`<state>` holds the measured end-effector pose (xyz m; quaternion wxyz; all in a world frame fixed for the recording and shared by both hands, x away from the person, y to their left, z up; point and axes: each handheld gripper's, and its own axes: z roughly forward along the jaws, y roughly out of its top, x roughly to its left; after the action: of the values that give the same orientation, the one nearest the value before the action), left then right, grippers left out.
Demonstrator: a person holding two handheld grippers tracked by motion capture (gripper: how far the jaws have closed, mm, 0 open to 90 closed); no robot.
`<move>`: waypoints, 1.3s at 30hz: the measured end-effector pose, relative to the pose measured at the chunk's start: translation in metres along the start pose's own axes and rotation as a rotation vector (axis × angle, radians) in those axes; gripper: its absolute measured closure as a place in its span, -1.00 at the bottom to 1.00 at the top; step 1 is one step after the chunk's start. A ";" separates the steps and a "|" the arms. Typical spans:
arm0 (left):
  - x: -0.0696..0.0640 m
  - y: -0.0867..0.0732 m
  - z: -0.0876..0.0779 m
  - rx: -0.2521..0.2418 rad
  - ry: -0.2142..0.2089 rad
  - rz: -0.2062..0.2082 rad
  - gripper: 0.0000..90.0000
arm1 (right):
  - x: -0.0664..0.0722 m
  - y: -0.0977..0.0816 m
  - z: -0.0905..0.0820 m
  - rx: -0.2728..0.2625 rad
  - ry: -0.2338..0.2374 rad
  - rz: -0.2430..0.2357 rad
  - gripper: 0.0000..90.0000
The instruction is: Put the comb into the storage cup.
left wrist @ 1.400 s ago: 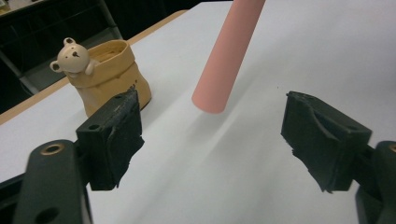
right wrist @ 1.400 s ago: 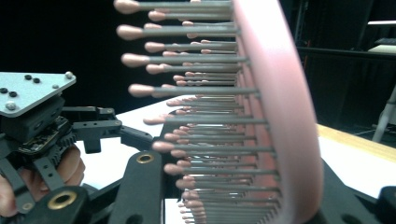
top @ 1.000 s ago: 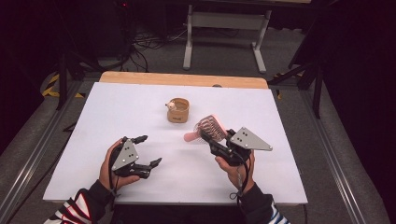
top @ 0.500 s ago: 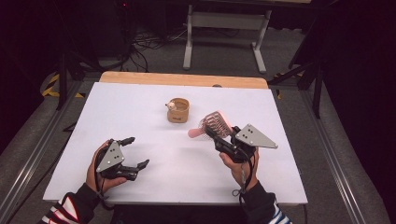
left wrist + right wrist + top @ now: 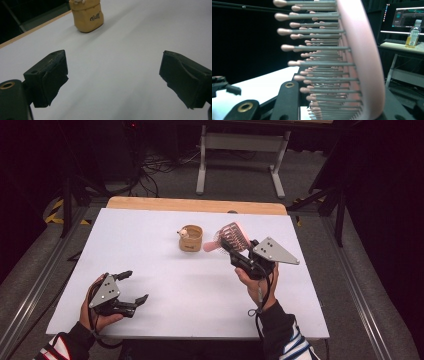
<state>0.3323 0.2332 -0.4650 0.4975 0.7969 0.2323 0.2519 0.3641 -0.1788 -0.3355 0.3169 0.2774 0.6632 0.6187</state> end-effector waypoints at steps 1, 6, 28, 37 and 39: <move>0.001 -0.001 -0.002 -0.001 -0.001 -0.005 -0.80 | 0.000 0.002 0.002 0.000 0.001 -0.003 0.39; 0.005 -0.008 -0.012 -0.001 0.009 -0.026 -0.80 | -0.001 0.016 0.020 -0.010 -0.006 -0.019 0.39; 0.010 -0.015 -0.022 -0.010 0.014 -0.039 -0.84 | -0.011 -0.004 0.103 0.092 -0.049 0.056 0.39; 0.010 -0.014 -0.022 -0.013 0.007 -0.043 -0.84 | -0.016 -0.020 0.120 0.136 -0.083 0.117 0.39; 0.010 -0.015 -0.021 -0.007 0.005 -0.041 -0.83 | -0.016 -0.025 0.123 0.136 -0.087 0.133 0.39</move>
<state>0.3248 0.2592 -0.4689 0.5049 0.7896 0.2490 0.2443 0.4687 -0.1138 -0.3628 0.2839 0.3683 0.6694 0.5794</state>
